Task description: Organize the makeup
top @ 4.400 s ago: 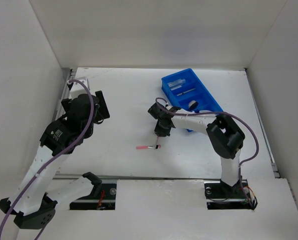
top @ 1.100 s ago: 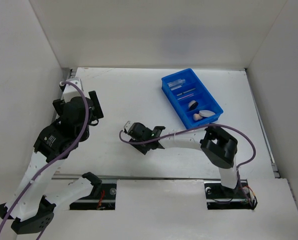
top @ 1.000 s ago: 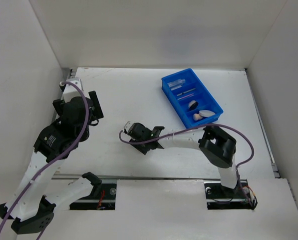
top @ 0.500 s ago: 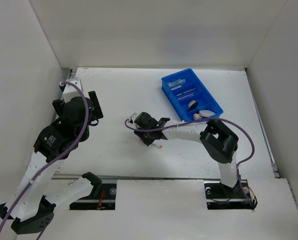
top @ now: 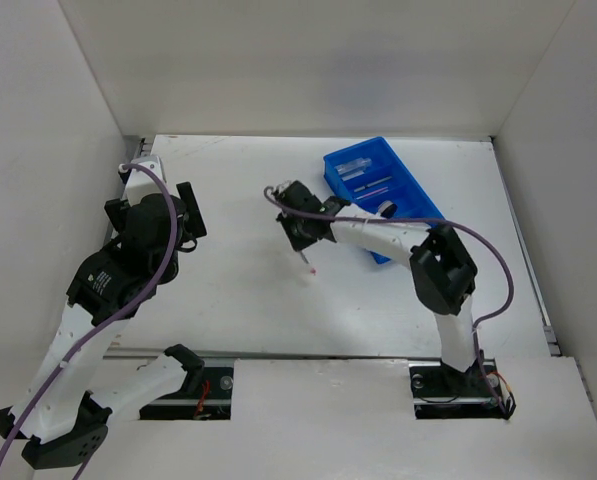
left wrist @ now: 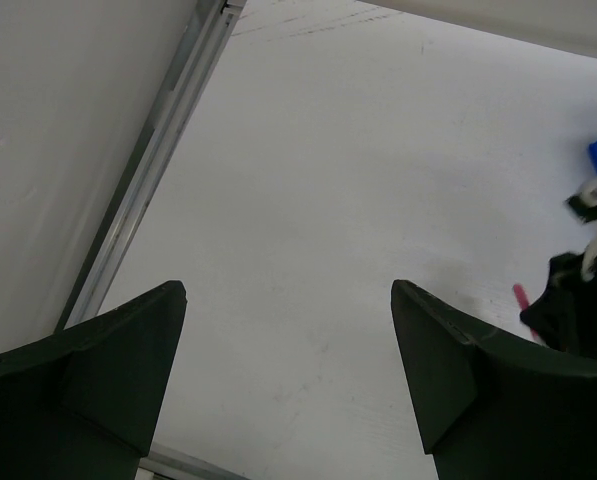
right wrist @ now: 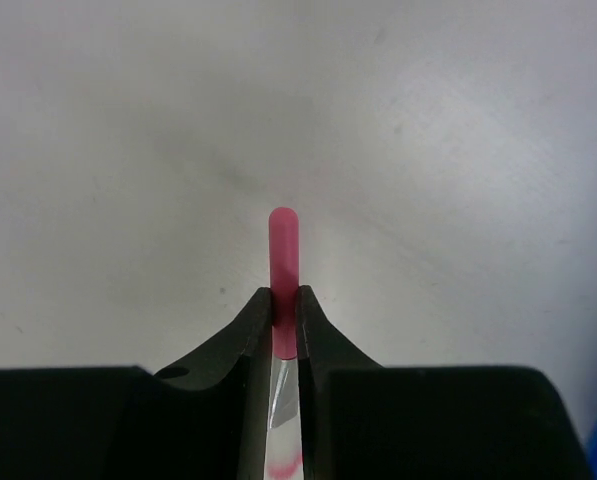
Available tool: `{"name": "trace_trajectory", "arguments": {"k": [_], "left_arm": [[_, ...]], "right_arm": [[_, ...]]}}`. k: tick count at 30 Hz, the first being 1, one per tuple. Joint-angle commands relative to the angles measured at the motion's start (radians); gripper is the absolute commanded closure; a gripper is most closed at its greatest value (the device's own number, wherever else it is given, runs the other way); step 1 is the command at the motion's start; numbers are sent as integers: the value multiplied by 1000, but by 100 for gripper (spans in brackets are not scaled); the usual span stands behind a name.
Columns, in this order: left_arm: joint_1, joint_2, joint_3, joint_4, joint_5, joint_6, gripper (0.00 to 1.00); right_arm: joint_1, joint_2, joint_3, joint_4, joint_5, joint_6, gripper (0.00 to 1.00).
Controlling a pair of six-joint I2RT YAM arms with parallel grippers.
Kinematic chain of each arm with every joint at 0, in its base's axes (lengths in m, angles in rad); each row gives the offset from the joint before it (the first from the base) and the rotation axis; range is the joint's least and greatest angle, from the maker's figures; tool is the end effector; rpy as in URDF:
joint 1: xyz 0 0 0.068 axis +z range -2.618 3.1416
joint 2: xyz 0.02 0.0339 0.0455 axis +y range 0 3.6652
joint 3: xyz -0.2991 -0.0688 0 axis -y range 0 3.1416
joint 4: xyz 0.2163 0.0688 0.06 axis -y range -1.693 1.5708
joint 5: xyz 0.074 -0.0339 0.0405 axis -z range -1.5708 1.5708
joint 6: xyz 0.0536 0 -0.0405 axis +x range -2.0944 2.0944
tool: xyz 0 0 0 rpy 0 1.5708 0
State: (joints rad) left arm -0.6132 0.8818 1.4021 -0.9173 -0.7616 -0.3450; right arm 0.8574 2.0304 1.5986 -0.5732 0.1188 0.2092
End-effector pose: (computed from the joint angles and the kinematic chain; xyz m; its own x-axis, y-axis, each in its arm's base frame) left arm 0.0963 -0.0225 0.4604 -0.2624 -0.1146 -0.9581 -0.2048 0.9769 -0.0608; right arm 0.2943 0.3304 0.2381 -0.6877 -0.4795 -0.5452 -0.5790 0.8152 0.0135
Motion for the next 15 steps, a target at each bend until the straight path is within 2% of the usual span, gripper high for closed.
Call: {"name": "trace_trajectory", "arguments": {"k": [1,4,5,7,11,15], "left_arm": [[0,-10,18,26,-15,14,19],[0,2,9,26,-25,23,19],[0,2,9,26,-25,23,19],[0,11,18,26,-25,23,19],[0,11,28,26,-25,32,18],[0,11,28,26,-25,32,18]], "right_arm": [[-96,-71,194,-54,88,145,95],[-233,-113,231,-30,0,345,96],[-271,-154,201,52,-40,451,96],[-384,-189,109,152,-170,547,96],[-520,-199,31,280,-200,755,98],[-606,-199,-60,381,-240,861,99]]}}
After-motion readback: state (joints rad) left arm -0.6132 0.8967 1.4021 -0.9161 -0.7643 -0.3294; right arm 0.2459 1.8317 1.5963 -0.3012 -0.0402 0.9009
